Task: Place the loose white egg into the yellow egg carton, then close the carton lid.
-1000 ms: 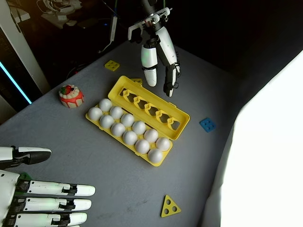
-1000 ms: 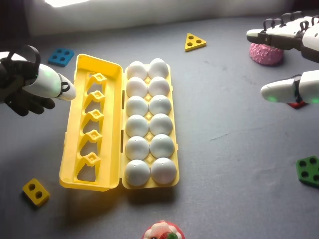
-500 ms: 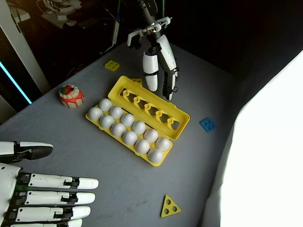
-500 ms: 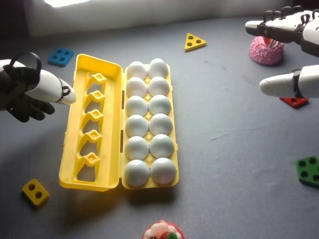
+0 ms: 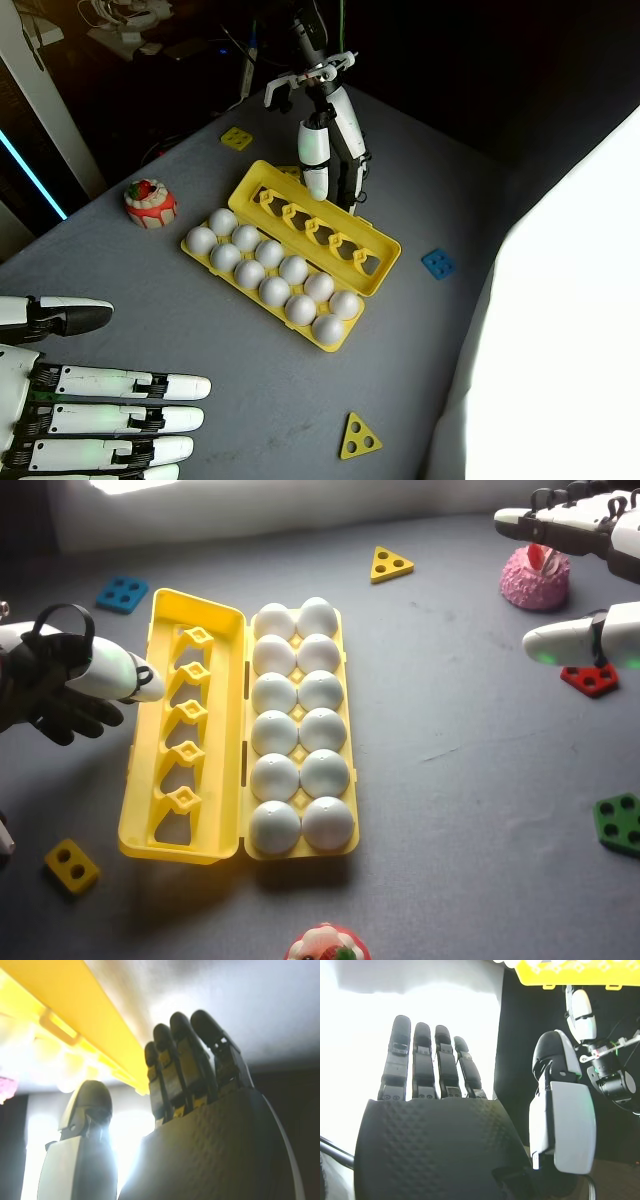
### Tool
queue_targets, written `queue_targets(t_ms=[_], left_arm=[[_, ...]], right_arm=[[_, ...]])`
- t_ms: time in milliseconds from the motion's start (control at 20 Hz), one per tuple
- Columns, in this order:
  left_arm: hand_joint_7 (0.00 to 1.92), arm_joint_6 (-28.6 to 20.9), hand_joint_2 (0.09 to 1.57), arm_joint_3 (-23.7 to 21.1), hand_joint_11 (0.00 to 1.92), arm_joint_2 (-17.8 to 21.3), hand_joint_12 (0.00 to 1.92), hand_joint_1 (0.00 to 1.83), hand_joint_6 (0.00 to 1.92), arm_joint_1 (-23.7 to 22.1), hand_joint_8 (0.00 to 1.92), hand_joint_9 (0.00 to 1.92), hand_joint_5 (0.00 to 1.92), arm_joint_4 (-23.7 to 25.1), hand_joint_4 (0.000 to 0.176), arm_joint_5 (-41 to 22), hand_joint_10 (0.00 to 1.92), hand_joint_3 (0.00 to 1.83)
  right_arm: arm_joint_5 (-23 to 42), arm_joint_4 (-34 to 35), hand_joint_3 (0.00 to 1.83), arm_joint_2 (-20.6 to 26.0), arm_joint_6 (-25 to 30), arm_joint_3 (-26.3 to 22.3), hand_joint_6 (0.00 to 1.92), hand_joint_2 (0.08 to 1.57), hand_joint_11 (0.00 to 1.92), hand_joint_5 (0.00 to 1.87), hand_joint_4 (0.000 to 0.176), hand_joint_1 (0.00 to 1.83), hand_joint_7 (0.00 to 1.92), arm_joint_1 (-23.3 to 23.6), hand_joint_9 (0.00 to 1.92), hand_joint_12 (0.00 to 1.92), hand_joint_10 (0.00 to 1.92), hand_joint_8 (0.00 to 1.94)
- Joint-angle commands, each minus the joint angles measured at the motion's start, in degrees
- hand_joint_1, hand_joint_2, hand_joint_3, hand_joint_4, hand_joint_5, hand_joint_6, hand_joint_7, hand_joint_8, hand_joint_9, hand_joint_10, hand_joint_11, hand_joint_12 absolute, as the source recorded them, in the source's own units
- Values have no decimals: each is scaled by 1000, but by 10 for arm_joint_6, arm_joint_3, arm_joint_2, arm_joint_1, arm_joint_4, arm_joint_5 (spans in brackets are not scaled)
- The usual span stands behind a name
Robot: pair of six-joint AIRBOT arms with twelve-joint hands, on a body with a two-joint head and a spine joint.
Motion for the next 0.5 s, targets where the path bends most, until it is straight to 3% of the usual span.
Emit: queue_targets(t_ms=[0,250,350,400,450], left_arm=[[558,-6,1340,3,0,-2,1371,453,4,1,5,478,478,18,16,9,88,0],[587,-19,1336,1,0,-4,1379,477,10,11,14,502,498,10,11,18,103,0],[570,-32,1341,-4,0,-6,1364,462,3,18,6,487,486,10,17,22,99,0],[576,-36,1338,-5,0,-7,1364,460,4,19,9,490,488,10,18,23,101,0],[570,-37,1339,-6,0,-8,1363,458,2,20,6,487,484,9,19,25,100,0]], right_arm=[[68,6,0,6,5,1,5,1139,0,70,0,381,127,10,2,524,315,0],[68,6,0,7,7,1,11,1124,0,92,0,408,143,10,15,605,301,2],[69,6,1,7,8,1,4,1133,0,83,0,402,132,10,3,410,275,2],[69,6,0,7,10,1,5,1132,0,87,0,397,140,10,13,437,278,3],[69,6,0,7,11,1,7,1129,0,95,0,384,148,11,38,626,292,3]])
